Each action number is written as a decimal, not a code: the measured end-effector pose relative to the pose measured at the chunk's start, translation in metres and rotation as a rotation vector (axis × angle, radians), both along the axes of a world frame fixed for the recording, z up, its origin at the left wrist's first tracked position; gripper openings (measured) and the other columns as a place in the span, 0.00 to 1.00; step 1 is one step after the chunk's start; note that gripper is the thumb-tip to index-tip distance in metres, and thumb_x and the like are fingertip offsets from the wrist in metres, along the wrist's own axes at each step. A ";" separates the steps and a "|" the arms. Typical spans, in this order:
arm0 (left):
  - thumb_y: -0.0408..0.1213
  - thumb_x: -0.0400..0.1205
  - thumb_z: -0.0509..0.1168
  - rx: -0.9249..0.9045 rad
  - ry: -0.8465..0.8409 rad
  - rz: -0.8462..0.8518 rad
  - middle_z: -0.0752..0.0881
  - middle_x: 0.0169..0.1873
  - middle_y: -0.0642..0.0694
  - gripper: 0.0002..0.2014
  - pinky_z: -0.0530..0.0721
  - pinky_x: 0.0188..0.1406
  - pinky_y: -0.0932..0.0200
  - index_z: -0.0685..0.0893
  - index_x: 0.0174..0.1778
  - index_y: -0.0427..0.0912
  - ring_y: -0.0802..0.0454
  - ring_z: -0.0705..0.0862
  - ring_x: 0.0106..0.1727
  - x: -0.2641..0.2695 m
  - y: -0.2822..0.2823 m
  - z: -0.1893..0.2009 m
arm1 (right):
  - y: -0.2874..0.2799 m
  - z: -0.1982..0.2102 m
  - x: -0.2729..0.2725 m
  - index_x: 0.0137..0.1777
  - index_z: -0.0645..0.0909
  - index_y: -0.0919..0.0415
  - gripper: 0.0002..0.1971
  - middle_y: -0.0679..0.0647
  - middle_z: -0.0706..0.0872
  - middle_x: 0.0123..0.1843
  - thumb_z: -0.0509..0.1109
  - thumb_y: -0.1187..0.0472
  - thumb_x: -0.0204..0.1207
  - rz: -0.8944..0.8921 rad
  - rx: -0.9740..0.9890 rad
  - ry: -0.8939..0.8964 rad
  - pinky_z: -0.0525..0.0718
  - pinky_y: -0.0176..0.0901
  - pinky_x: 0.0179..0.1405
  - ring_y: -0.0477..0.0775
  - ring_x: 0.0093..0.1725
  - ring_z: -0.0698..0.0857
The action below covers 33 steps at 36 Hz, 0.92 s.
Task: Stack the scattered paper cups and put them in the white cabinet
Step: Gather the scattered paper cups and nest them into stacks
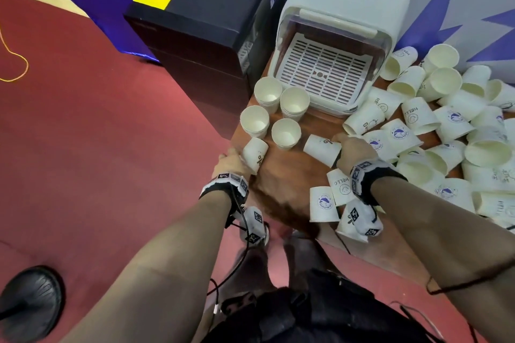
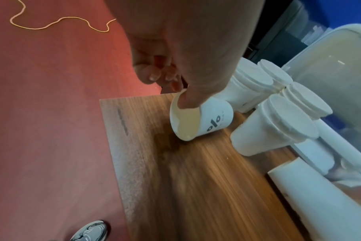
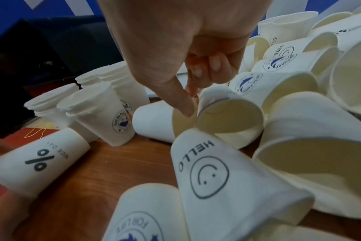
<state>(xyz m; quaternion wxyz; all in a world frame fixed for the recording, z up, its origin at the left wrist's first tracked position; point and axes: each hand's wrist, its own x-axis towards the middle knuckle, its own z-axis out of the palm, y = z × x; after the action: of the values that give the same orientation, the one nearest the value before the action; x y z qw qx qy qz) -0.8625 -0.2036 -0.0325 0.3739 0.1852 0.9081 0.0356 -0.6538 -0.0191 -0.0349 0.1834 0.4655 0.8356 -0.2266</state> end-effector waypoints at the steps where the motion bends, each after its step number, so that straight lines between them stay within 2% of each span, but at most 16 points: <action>1: 0.40 0.76 0.69 0.002 -0.009 -0.018 0.75 0.62 0.38 0.27 0.82 0.59 0.44 0.69 0.71 0.46 0.32 0.83 0.60 0.001 0.001 -0.002 | -0.001 -0.003 0.000 0.73 0.71 0.52 0.27 0.61 0.85 0.59 0.69 0.63 0.73 0.009 -0.003 0.002 0.84 0.51 0.53 0.63 0.57 0.85; 4: 0.36 0.81 0.63 0.011 0.001 -0.087 0.74 0.66 0.36 0.23 0.79 0.60 0.45 0.69 0.73 0.44 0.32 0.81 0.63 0.003 0.003 -0.010 | -0.003 -0.010 -0.004 0.72 0.71 0.53 0.25 0.61 0.85 0.56 0.68 0.65 0.74 0.016 -0.004 -0.011 0.84 0.52 0.50 0.64 0.53 0.85; 11: 0.36 0.80 0.61 0.043 0.093 -0.184 0.76 0.62 0.38 0.20 0.80 0.53 0.42 0.70 0.69 0.45 0.32 0.81 0.59 0.005 0.004 -0.021 | -0.002 -0.028 -0.009 0.69 0.75 0.54 0.18 0.60 0.85 0.56 0.62 0.65 0.79 -0.009 0.026 -0.021 0.81 0.46 0.46 0.62 0.52 0.85; 15: 0.36 0.80 0.60 0.071 0.116 -0.170 0.77 0.62 0.38 0.19 0.79 0.52 0.44 0.72 0.68 0.44 0.32 0.81 0.58 0.004 0.003 -0.023 | -0.002 -0.029 -0.010 0.63 0.80 0.56 0.13 0.59 0.87 0.52 0.61 0.58 0.82 -0.093 0.032 0.034 0.83 0.46 0.46 0.61 0.51 0.85; 20: 0.37 0.82 0.59 0.071 0.152 -0.108 0.78 0.62 0.40 0.13 0.80 0.52 0.44 0.76 0.62 0.43 0.34 0.82 0.57 0.003 0.002 -0.021 | -0.003 -0.022 -0.012 0.55 0.82 0.56 0.10 0.59 0.88 0.49 0.61 0.55 0.82 -0.177 0.072 0.126 0.84 0.47 0.47 0.62 0.51 0.86; 22: 0.40 0.83 0.59 0.060 0.172 -0.124 0.79 0.63 0.39 0.13 0.81 0.53 0.44 0.78 0.62 0.42 0.33 0.82 0.58 0.002 0.002 -0.018 | -0.003 -0.016 -0.014 0.54 0.83 0.57 0.10 0.60 0.88 0.52 0.62 0.54 0.82 -0.192 0.082 0.156 0.83 0.48 0.47 0.63 0.52 0.86; 25: 0.42 0.83 0.59 0.048 0.198 -0.157 0.80 0.61 0.38 0.15 0.82 0.51 0.45 0.81 0.63 0.41 0.33 0.83 0.58 0.000 0.002 -0.011 | -0.005 -0.006 -0.016 0.54 0.84 0.58 0.10 0.61 0.84 0.65 0.64 0.55 0.81 -0.206 0.086 0.187 0.83 0.48 0.50 0.65 0.55 0.86; 26: 0.42 0.82 0.60 0.047 0.205 -0.172 0.81 0.60 0.38 0.15 0.81 0.49 0.47 0.83 0.62 0.42 0.33 0.83 0.57 -0.001 0.001 -0.007 | -0.006 -0.002 -0.016 0.54 0.84 0.57 0.10 0.61 0.85 0.63 0.64 0.54 0.80 -0.215 0.091 0.194 0.83 0.48 0.49 0.64 0.54 0.86; 29: 0.41 0.79 0.61 0.053 0.213 -0.221 0.83 0.50 0.40 0.12 0.79 0.43 0.51 0.84 0.53 0.42 0.35 0.83 0.49 -0.003 0.001 0.006 | -0.012 0.013 -0.016 0.52 0.83 0.57 0.10 0.59 0.88 0.50 0.64 0.53 0.80 -0.249 0.104 0.209 0.82 0.45 0.45 0.62 0.49 0.86; 31: 0.39 0.76 0.62 0.055 0.214 -0.240 0.83 0.43 0.41 0.08 0.79 0.40 0.52 0.84 0.45 0.43 0.37 0.81 0.42 -0.004 0.000 0.017 | -0.018 0.025 -0.015 0.51 0.83 0.58 0.09 0.58 0.88 0.47 0.65 0.54 0.80 -0.272 0.108 0.221 0.83 0.45 0.46 0.62 0.49 0.87; 33: 0.39 0.75 0.62 0.068 0.219 -0.255 0.83 0.40 0.41 0.05 0.81 0.39 0.53 0.82 0.41 0.44 0.38 0.81 0.40 -0.005 0.000 0.027 | -0.024 0.035 -0.014 0.48 0.83 0.54 0.07 0.58 0.89 0.45 0.66 0.53 0.78 -0.309 0.112 0.232 0.85 0.47 0.47 0.61 0.48 0.88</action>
<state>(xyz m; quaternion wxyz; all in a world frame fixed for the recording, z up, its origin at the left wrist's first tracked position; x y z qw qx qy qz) -0.8674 -0.2041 -0.0055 0.2677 0.3143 0.9108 -0.0019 -0.6681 -0.0434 0.0003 0.0228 0.5683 0.7812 -0.2573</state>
